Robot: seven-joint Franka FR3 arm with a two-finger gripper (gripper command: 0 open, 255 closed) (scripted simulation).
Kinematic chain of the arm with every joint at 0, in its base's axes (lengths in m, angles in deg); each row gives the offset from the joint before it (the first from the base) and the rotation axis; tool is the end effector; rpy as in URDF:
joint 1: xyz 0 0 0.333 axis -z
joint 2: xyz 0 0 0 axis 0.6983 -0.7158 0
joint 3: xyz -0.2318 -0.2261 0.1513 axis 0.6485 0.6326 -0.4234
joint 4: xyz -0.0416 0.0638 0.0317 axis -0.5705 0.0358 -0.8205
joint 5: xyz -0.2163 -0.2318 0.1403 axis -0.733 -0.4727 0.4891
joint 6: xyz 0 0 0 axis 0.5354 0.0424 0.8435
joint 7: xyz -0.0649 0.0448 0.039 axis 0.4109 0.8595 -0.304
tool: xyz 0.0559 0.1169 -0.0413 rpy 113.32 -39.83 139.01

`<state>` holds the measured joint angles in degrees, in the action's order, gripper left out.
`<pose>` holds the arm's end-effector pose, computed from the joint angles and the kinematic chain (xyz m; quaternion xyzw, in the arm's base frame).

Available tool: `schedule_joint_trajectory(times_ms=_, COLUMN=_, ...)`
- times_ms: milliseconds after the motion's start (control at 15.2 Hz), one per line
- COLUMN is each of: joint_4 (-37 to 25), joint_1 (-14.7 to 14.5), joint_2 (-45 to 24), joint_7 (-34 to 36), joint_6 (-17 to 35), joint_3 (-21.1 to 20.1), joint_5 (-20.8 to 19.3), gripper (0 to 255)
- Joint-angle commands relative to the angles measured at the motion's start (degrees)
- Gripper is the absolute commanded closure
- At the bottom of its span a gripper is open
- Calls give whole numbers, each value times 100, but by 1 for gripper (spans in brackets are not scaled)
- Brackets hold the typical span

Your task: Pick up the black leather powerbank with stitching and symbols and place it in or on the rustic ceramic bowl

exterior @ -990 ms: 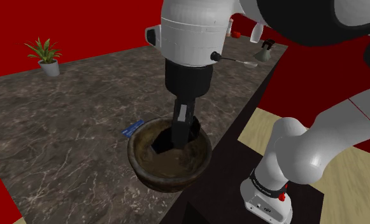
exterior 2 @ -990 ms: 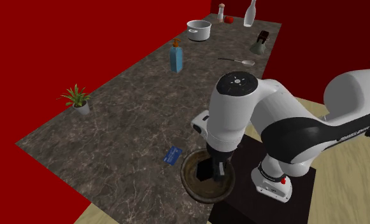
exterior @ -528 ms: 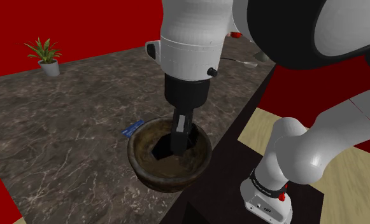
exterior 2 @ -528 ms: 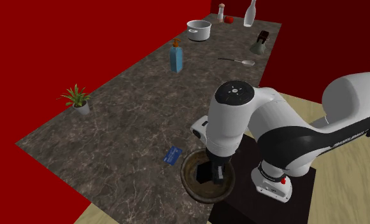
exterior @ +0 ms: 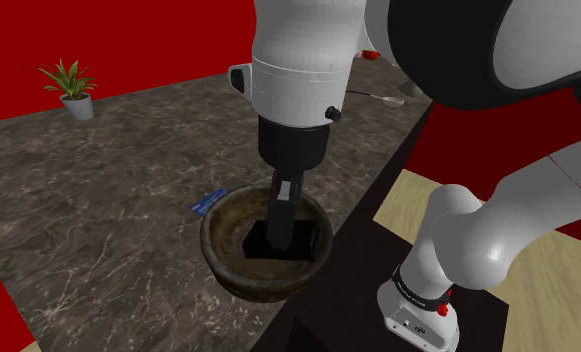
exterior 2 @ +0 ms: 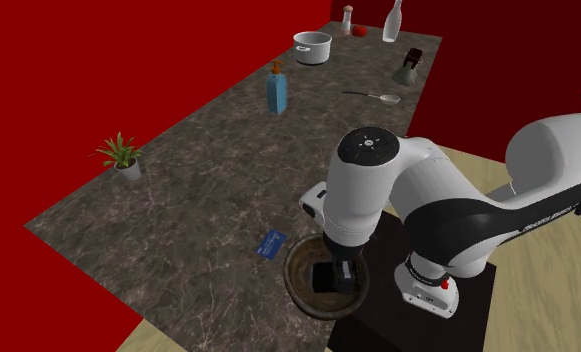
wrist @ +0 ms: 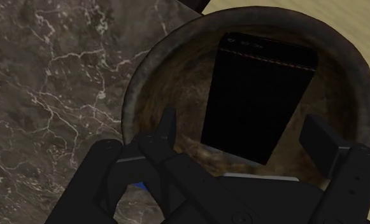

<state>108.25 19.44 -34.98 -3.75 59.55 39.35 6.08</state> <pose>0.1604 0.3046 0.6123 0.9504 0.3106 -0.0030 0.0146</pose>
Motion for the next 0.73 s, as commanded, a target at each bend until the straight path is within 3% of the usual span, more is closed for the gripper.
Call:
schedule_joint_trajectory(times_ms=0, joint_4=0, joint_1=0, joint_2=0, joint_7=0, joint_6=0, joint_3=0, joint_5=0, gripper=0)
schedule_joint_trajectory(times_ms=330, joint_4=-919, joint_1=64, joint_2=-231, joint_7=76, joint_6=-694, joint_3=37, joint_5=-100, gripper=0)
schedule_joint_trajectory(times_ms=660, joint_4=-919, joint_1=64, joint_2=-231, joint_7=76, joint_6=-694, joint_3=37, joint_5=-100, gripper=0)
